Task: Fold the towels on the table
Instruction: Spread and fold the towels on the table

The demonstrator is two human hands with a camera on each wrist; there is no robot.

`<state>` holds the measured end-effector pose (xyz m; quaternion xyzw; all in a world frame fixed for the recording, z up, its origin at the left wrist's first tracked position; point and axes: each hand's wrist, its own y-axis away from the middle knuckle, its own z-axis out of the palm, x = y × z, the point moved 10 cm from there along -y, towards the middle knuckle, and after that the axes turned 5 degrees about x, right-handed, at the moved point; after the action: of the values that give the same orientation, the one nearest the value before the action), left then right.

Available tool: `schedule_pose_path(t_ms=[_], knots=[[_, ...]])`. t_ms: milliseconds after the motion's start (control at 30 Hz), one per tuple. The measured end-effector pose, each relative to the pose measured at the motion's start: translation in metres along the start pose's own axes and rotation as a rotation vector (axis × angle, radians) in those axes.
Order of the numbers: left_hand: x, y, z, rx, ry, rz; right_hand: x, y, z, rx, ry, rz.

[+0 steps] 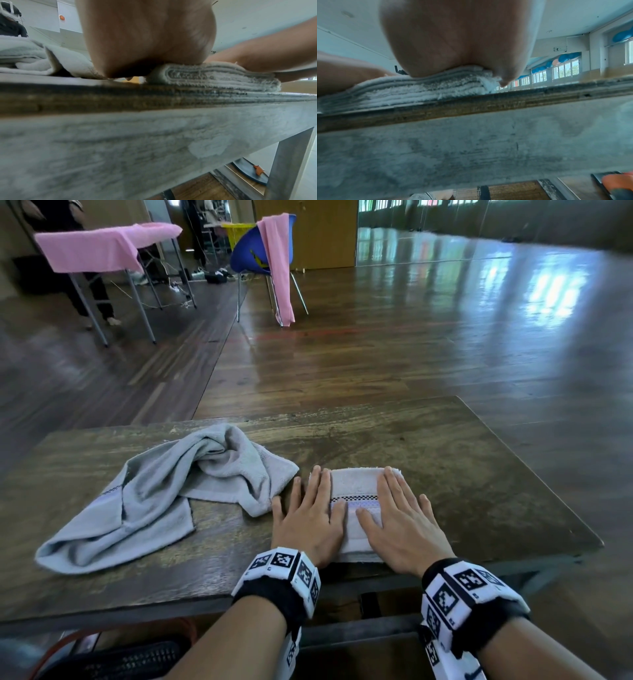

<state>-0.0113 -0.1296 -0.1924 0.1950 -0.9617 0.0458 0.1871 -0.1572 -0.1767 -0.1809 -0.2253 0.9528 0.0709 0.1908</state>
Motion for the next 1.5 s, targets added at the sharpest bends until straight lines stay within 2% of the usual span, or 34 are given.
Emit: schedule_pose_path(t_ms=[400, 667, 1200, 1367, 1500], knots=[[-0.008, 0.014, -0.005, -0.049, -0.062, -0.088, 0.014, 0.022, 0.005, 0.008, -0.037, 0.089], [-0.011, 0.024, -0.006, -0.082, -0.014, -0.146, 0.024, 0.037, 0.003, 0.005, -0.047, 0.128], [-0.021, 0.015, 0.002, -0.158, 0.082, -0.151, 0.034, 0.028, 0.009, -0.017, -0.071, 0.149], [-0.02, 0.015, 0.001, -0.121, 0.121, -0.128, 0.033, 0.028, 0.009, 0.006, -0.068, 0.142], [-0.018, 0.02, -0.015, -0.022, 0.233, -0.115, 0.032, 0.027, 0.009, 0.013, -0.084, 0.139]])
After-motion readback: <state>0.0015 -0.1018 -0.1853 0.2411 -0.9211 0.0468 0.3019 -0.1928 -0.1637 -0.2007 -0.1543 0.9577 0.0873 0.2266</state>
